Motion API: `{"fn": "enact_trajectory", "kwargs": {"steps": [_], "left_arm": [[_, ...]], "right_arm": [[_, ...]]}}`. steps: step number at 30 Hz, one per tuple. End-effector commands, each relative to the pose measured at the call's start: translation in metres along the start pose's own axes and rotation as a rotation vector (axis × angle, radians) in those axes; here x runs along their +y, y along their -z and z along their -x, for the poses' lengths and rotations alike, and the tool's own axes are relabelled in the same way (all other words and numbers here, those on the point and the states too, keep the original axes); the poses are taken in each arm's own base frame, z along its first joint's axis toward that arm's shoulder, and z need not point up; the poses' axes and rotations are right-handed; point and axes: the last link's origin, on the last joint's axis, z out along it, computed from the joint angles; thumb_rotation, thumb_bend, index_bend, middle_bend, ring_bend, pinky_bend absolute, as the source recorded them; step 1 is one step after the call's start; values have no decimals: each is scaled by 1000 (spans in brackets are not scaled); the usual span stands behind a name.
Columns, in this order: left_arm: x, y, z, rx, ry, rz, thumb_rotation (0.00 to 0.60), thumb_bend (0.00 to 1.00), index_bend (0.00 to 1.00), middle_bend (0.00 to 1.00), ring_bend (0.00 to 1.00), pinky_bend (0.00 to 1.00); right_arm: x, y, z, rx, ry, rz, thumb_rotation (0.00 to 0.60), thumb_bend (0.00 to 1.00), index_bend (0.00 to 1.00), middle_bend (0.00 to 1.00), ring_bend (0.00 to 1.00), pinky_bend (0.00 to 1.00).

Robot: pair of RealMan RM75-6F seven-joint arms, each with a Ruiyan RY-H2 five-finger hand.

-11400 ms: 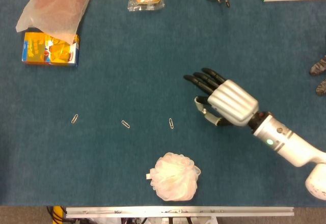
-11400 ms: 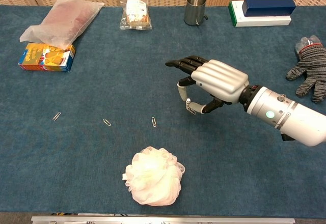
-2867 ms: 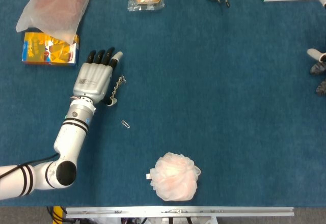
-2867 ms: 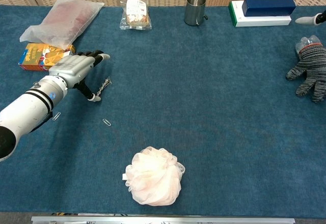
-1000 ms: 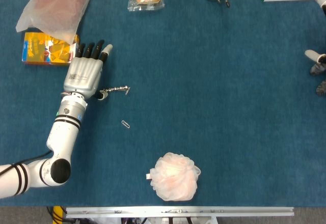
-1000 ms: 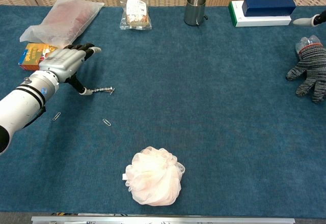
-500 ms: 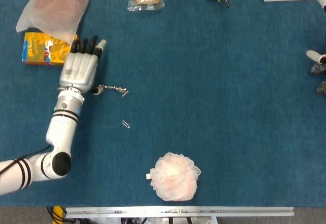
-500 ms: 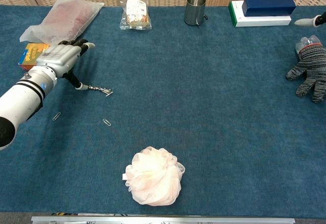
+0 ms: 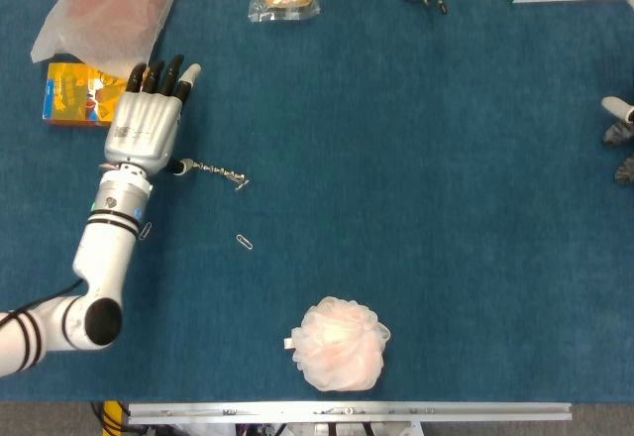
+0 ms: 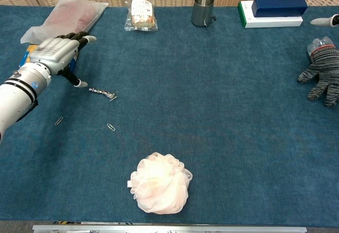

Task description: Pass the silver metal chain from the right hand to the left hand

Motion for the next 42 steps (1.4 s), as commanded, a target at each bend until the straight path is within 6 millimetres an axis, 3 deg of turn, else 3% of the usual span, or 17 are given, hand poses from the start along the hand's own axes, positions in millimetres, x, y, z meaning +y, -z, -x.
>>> {"fn": "enact_trajectory", "kwargs": {"steps": [1,3,4,6,8,10,12,16,27,42], "left_arm": [[-9,13,-10,46,-9,35,600,20,0,65,160,375],[-13,17,-16,68,-19,52,600,20,22,311,403,514],[-14,19,-17,76,-21,61,600,20,38,414,475,559],[-16,21,-21,94,-29,85,600,20,110,713,662,685],[-19,23,-22,99,-40,110,600,20,174,908,798,771],[-21,23,-23,98,-47,132,600,20,242,992,920,860],[-23,23,-21,50,-32,149,600,20,304,1000,988,935],[-25,21,-23,-29,-25,190,600,19,373,1000,1000,998],[-31,14,-27,-76,-18,254,600,20,476,1000,1000,1000],[-25,8,-34,-130,198,322,600,19,526,1000,1000,1000]], "right_arm": [[1,0,-1,2,0,2,600,0,81,25,0,35],[1,1,-1,2,-1,4,600,0,81,25,0,35],[1,1,0,1,0,4,600,0,82,25,0,35],[1,1,0,-3,0,4,600,0,83,25,0,35],[1,1,1,-8,1,4,600,0,85,25,0,35],[1,1,2,-12,2,4,600,0,88,25,0,35],[0,0,3,-17,2,5,600,0,91,25,0,35],[-1,0,3,-23,5,6,600,0,100,25,0,35],[-1,-2,6,-49,9,12,600,0,107,25,0,35],[-1,-7,11,-73,28,36,600,0,118,25,0,35]]}}
